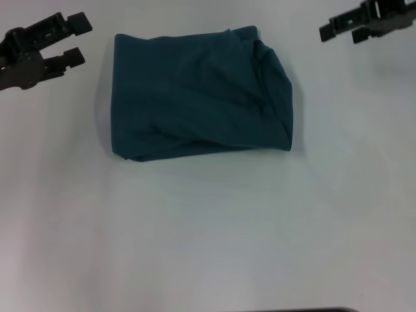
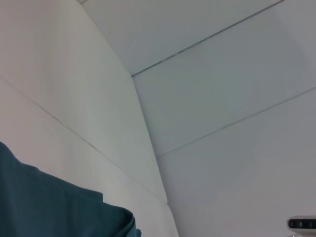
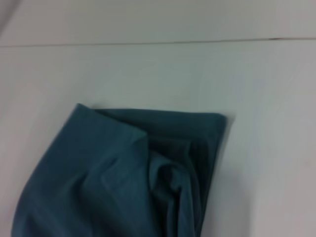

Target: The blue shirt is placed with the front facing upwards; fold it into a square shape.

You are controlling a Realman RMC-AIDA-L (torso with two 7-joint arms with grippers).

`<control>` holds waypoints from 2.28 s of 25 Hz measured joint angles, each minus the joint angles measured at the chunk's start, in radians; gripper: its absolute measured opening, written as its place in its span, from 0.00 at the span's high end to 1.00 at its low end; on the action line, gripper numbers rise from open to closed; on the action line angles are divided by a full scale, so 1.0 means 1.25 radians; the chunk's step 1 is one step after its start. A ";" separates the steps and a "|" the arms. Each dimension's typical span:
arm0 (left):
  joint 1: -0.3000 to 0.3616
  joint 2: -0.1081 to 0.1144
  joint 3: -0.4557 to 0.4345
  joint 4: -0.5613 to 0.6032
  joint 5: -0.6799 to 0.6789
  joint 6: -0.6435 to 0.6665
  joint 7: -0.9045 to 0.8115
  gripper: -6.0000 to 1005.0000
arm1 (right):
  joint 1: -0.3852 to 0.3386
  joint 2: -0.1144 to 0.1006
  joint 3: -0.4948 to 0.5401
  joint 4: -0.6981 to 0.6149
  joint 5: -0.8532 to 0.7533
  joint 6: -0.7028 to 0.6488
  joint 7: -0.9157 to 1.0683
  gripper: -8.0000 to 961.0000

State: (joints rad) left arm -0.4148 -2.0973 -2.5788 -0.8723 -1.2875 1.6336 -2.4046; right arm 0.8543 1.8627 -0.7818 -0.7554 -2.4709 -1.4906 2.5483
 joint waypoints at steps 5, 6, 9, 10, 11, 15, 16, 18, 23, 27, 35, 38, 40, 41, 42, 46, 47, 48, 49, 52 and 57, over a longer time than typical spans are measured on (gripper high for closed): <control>0.005 0.002 -0.004 0.001 -0.010 0.003 0.001 0.04 | 0.062 0.022 -0.005 0.007 -0.064 0.035 0.097 0.02; 0.004 0.002 -0.005 0.001 -0.012 0.003 0.002 0.04 | 0.069 0.027 -0.012 0.015 -0.066 0.050 0.110 0.02; -0.005 0.004 -0.005 0.001 -0.015 0.004 0.005 0.04 | 0.097 0.046 -0.055 0.070 -0.070 0.106 0.138 0.02; -0.008 0.006 -0.006 0.001 -0.015 0.004 0.005 0.04 | 0.107 0.051 -0.073 0.093 -0.070 0.126 0.142 0.02; -0.011 0.006 -0.009 0.001 -0.015 0.004 0.005 0.04 | 0.118 0.056 -0.088 0.114 -0.071 0.142 0.143 0.02; -0.017 0.007 -0.022 0.001 -0.015 0.003 0.006 0.04 | 0.156 0.085 -0.126 0.171 -0.102 0.224 0.158 0.02; -0.017 0.007 -0.023 0.001 -0.016 0.003 0.007 0.04 | 0.161 0.093 -0.127 0.172 -0.112 0.238 0.163 0.02; -0.017 0.007 -0.023 0.001 -0.016 0.002 0.007 0.04 | 0.169 0.106 -0.128 0.172 -0.124 0.265 0.166 0.02; -0.016 0.005 -0.024 0.007 -0.016 -0.002 0.007 0.04 | 0.176 0.128 -0.159 0.174 -0.126 0.314 0.156 0.02; -0.017 0.008 -0.030 0.020 -0.016 -0.003 0.008 0.04 | 0.171 0.144 -0.186 0.170 -0.126 0.346 0.141 0.02; -0.018 0.008 -0.034 0.020 -0.016 -0.011 0.008 0.04 | 0.164 0.147 -0.182 0.171 -0.119 0.358 0.112 0.02; -0.020 0.007 -0.034 0.022 -0.016 -0.013 0.008 0.04 | 0.163 0.150 -0.182 0.170 -0.114 0.361 0.110 0.02; -0.021 0.007 -0.034 0.025 -0.016 -0.013 0.008 0.04 | 0.164 0.152 -0.182 0.170 -0.100 0.357 0.100 0.02; -0.022 0.007 -0.034 0.027 -0.016 -0.014 0.008 0.04 | 0.164 0.153 -0.183 0.170 -0.089 0.352 0.090 0.02; -0.022 0.008 -0.033 0.028 -0.016 -0.014 0.008 0.04 | 0.165 0.153 -0.183 0.170 -0.078 0.346 0.079 0.02; -0.024 0.007 -0.030 0.029 -0.016 -0.015 0.008 0.04 | 0.164 0.154 -0.182 0.170 -0.056 0.342 0.051 0.02; -0.024 0.007 -0.030 0.029 -0.016 -0.015 0.008 0.04 | 0.163 0.154 -0.182 0.171 -0.054 0.346 0.047 0.02; -0.024 0.006 -0.029 0.029 -0.016 -0.015 0.008 0.04 | 0.162 0.154 -0.181 0.174 -0.054 0.349 0.044 0.02; -0.024 0.006 -0.029 0.029 -0.016 -0.015 0.008 0.04 | 0.161 0.155 -0.181 0.175 -0.054 0.350 0.042 0.02; -0.024 0.005 -0.029 0.029 -0.015 -0.015 0.008 0.04 | 0.157 0.156 -0.182 0.168 -0.052 0.336 0.042 0.02; -0.024 0.005 -0.028 0.029 -0.015 -0.015 0.005 0.04 | 0.156 0.151 -0.180 0.114 -0.048 0.263 0.060 0.02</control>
State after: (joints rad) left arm -0.4449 -2.0916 -2.6140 -0.8360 -1.3060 1.6152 -2.3983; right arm 1.0491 2.0512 -1.0073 -0.6127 -2.5313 -1.1624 2.6236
